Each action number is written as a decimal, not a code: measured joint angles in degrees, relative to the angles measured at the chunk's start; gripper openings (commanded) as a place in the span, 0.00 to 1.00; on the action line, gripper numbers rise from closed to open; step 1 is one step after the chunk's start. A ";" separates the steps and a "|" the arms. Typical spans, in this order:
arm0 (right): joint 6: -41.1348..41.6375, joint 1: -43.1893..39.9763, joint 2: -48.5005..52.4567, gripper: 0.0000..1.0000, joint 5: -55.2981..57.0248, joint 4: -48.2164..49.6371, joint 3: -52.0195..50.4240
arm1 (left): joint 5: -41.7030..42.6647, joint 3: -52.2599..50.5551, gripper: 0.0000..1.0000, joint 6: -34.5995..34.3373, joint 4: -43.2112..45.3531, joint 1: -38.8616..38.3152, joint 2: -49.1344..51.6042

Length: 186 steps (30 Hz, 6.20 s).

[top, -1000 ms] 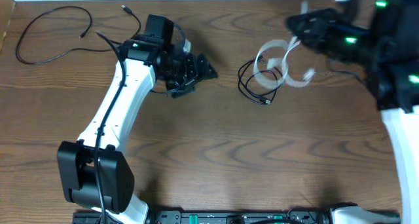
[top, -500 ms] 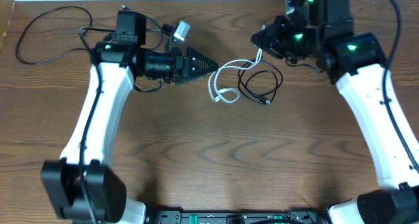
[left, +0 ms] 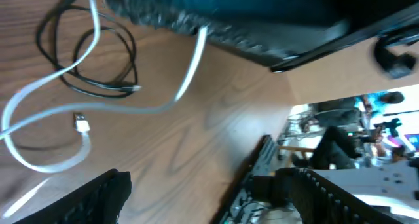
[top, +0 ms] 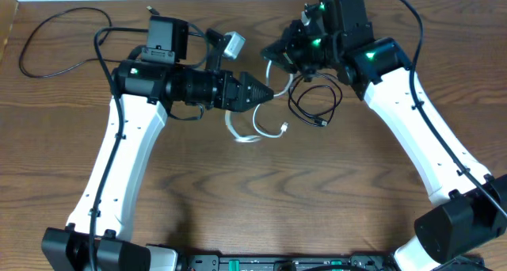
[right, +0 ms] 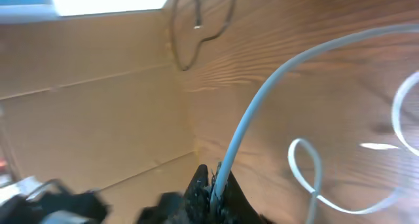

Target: Untangle cables

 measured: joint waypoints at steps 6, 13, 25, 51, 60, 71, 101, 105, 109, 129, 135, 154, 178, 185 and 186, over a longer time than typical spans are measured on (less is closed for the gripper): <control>4.37 0.20 -0.02 0.02 -2.84 2.08 0.00 | -1.31 0.00 0.82 0.04 2.08 0.00 0.00; 5.38 3.50 -0.02 0.02 -4.09 1.86 0.00 | -1.11 0.00 0.72 0.02 4.83 0.00 0.00; 5.84 4.55 -0.02 0.02 -4.07 1.88 0.00 | -0.90 0.00 0.35 -1.38 4.85 0.00 0.00; -12.24 -6.80 -0.02 0.99 -11.91 0.17 0.00 | -7.10 -0.17 0.07 -16.09 12.74 5.51 -2.43; -25.33 -13.16 0.00 0.99 -15.41 -15.28 0.00 | -15.98 -0.17 0.07 -28.76 12.79 16.76 -2.54; -30.34 -9.84 0.00 0.99 -11.19 -19.89 0.00 | -28.26 -0.17 0.07 -34.21 17.79 31.39 -2.43; -31.15 -1.42 -0.02 0.99 -1.86 -21.73 0.00 | -35.63 -0.24 0.51 -34.56 36.26 64.24 25.27; -31.17 -1.42 0.00 0.99 -1.40 -21.70 0.00 | -34.07 -0.24 0.62 -33.40 34.67 64.22 25.27; -31.17 -1.42 0.00 0.99 -1.33 -21.70 0.00 | -31.06 -0.24 0.90 -25.66 32.63 60.24 25.27; -31.17 0.76 0.00 0.99 2.40 -23.02 0.00 | -45.31 -0.24 0.91 4.68 24.39 45.42 26.03; -31.17 1.07 -0.02 0.99 3.93 -22.99 0.00 | -47.21 -0.24 0.46 9.31 23.21 45.42 30.18; -31.17 1.14 0.00 0.99 5.86 -23.02 0.00 | -56.06 -0.28 0.08 -1.68 24.61 48.72 24.00; -31.23 1.14 0.00 0.99 6.10 -24.83 0.00 | -57.59 -0.31 0.07 -25.07 22.67 56.06 3.32; -31.32 1.14 0.00 0.99 6.12 -26.10 0.00 | -58.55 -0.26 0.08 -25.77 20.24 57.22 2.54; -31.34 1.14 0.00 0.99 6.12 -26.21 0.00 | -58.55 -0.26 0.08 -25.79 20.22 57.22 2.84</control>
